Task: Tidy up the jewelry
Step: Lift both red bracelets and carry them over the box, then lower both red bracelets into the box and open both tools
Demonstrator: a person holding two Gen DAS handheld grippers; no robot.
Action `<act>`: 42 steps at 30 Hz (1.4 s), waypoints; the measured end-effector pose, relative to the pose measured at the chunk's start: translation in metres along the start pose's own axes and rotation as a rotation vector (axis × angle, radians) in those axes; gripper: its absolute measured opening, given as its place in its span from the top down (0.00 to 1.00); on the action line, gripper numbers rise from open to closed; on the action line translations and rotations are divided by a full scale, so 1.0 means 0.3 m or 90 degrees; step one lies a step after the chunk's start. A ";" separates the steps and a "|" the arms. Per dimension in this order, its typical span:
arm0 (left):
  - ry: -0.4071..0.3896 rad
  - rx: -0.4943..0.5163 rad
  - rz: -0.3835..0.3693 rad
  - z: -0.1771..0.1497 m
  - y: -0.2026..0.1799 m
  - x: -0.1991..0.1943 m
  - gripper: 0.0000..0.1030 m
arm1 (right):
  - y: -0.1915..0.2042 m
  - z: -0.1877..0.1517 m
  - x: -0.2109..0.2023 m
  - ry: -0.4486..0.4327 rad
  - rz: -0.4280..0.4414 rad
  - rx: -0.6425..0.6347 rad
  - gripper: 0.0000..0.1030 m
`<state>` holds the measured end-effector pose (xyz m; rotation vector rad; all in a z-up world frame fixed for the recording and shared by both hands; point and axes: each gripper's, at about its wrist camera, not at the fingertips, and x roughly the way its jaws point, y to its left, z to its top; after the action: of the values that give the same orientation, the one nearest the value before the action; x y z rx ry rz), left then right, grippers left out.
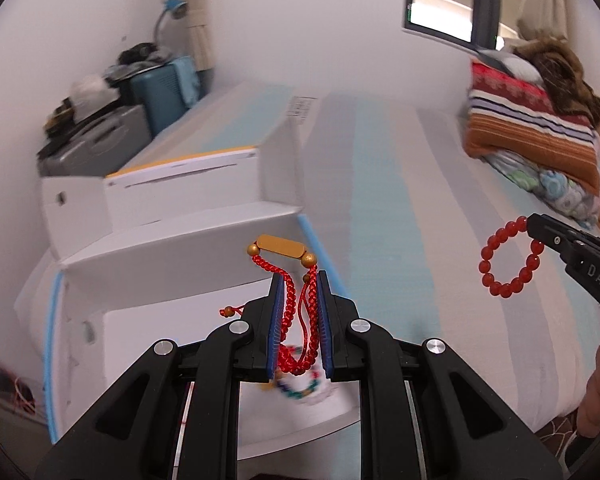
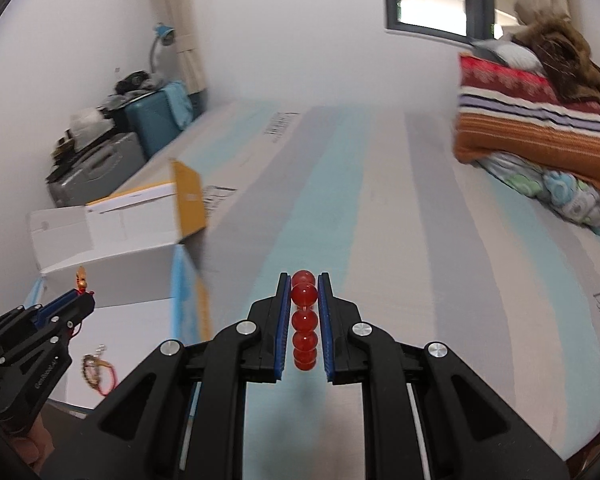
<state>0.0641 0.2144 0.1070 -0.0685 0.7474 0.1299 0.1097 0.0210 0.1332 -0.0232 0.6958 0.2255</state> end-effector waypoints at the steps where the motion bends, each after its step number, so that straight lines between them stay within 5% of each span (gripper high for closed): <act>1: 0.000 -0.005 0.004 -0.005 0.027 -0.009 0.85 | 0.040 0.000 -0.005 -0.003 0.009 -0.007 0.88; 11: 0.026 -0.063 0.058 -0.095 0.300 -0.025 0.85 | 0.347 -0.015 0.000 -0.005 0.067 -0.070 0.88; 22: 0.097 -0.114 0.091 -0.215 0.478 0.101 0.85 | 0.596 -0.138 0.165 0.062 0.091 -0.134 0.88; 31: 0.143 -0.114 0.095 -0.266 0.515 0.201 0.85 | 0.650 -0.249 0.349 0.142 0.085 -0.145 0.88; 42: 0.142 -0.119 0.103 -0.261 0.523 0.216 0.81 | 0.651 -0.258 0.370 0.148 0.092 -0.140 0.82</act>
<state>0.0360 0.3673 0.0031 -0.2032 0.9628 0.3513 0.1016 0.2259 0.0134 -0.2124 0.9027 0.4425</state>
